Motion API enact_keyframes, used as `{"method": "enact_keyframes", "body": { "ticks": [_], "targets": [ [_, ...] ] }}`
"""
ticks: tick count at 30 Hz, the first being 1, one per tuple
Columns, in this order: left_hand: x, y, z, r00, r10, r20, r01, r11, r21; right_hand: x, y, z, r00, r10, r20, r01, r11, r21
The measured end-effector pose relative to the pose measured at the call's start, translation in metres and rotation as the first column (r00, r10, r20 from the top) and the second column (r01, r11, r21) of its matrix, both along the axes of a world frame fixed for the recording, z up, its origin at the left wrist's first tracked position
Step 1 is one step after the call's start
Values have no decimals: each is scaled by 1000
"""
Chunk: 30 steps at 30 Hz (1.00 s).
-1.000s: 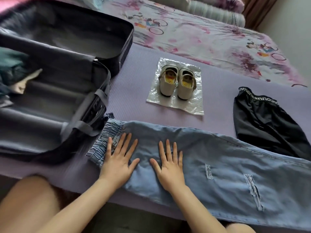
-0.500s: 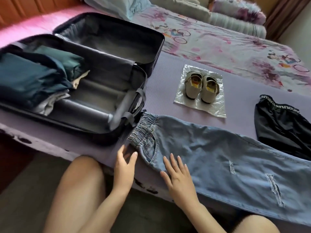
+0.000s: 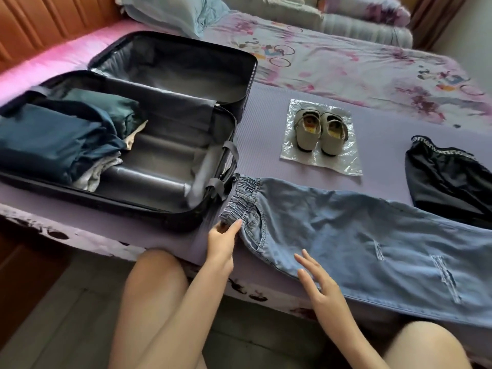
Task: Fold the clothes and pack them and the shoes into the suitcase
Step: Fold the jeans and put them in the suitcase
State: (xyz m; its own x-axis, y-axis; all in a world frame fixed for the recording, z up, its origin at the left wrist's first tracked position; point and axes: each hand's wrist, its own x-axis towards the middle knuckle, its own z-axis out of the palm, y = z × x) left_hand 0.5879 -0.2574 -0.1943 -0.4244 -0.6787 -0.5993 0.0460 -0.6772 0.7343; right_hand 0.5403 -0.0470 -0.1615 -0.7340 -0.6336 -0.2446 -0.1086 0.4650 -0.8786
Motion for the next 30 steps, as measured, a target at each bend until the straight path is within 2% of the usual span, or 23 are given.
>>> {"method": "enact_keyframes", "body": {
  "ticks": [3,7,12,15,18,23,27,30],
  "targets": [
    [-3,3,0,998,-56,-26,56,998,15,-3,5,1,999,-49,-15,48,998,-32],
    [-6,14,12,994,-90,-65,84,993,-85,-6,5,9,996,-81,-24,79,994,-71],
    [-14,41,24,974,-192,-121,164,964,-211,-29,-14,43,975,-219,20,219,954,-205],
    [-24,57,35,961,-249,-121,203,932,-301,-48,-34,69,972,-224,76,234,959,-160],
    [-35,72,42,937,-336,-98,273,876,-397,-71,-55,84,973,-216,75,219,975,-25],
    [-51,101,54,867,-498,-23,399,720,-568,-110,-59,93,976,-216,-19,217,969,117],
    [-54,111,57,774,-629,75,493,525,-694,-132,-26,79,956,-288,-54,290,955,55],
    [-46,108,55,793,-578,192,468,375,-800,-148,14,74,928,-368,-52,369,929,12]
  ]
}}
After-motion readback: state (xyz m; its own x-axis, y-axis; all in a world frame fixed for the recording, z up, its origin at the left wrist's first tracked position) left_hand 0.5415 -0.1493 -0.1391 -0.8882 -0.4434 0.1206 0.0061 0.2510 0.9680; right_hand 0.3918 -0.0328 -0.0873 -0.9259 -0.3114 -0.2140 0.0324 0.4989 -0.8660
